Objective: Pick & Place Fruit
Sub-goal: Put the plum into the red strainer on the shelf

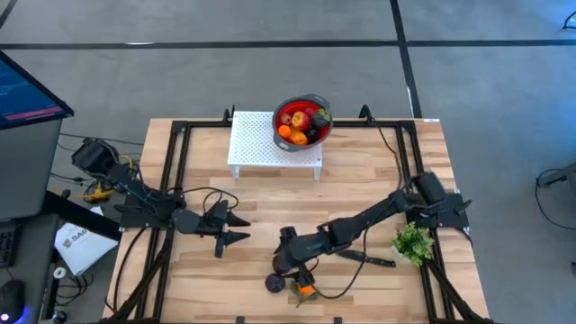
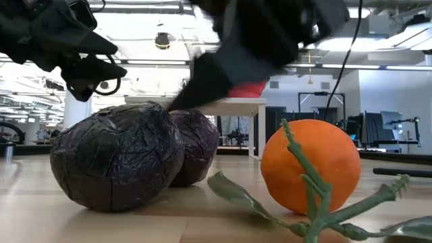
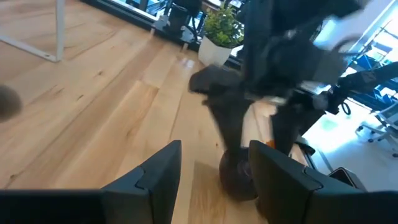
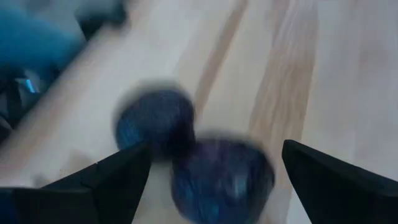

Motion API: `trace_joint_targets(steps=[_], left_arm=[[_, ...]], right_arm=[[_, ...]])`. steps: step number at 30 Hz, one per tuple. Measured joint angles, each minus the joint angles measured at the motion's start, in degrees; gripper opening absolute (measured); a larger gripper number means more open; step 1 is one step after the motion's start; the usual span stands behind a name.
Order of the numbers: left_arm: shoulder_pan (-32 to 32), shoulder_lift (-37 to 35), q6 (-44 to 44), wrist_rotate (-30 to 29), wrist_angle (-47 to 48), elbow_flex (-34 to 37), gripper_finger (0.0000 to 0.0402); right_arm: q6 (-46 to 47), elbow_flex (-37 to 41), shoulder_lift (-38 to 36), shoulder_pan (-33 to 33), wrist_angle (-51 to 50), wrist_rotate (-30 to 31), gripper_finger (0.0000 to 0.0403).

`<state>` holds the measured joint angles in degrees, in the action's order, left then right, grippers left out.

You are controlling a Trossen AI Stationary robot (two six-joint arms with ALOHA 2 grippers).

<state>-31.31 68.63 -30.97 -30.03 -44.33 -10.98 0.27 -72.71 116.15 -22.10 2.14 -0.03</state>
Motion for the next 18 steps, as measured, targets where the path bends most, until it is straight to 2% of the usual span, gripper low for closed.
trace_joint_targets(steps=[6,12,18], left_arm=[[0.00,0.45,0.12,-0.21,-0.22,0.02,0.0181],[0.00,0.45,0.12,-0.45,-0.44,0.05,0.0181],[-0.69,0.45,0.10,-0.50,-0.69,0.09,0.0181]], right_arm=[[-1.10,-6.64,4.96,-0.01,-7.99,0.07,0.0316],[0.28,-8.19,6.26,0.01,-10.10,0.75,0.0274],[1.29,-8.12,4.26,0.20,-15.87,7.33,0.0251]])
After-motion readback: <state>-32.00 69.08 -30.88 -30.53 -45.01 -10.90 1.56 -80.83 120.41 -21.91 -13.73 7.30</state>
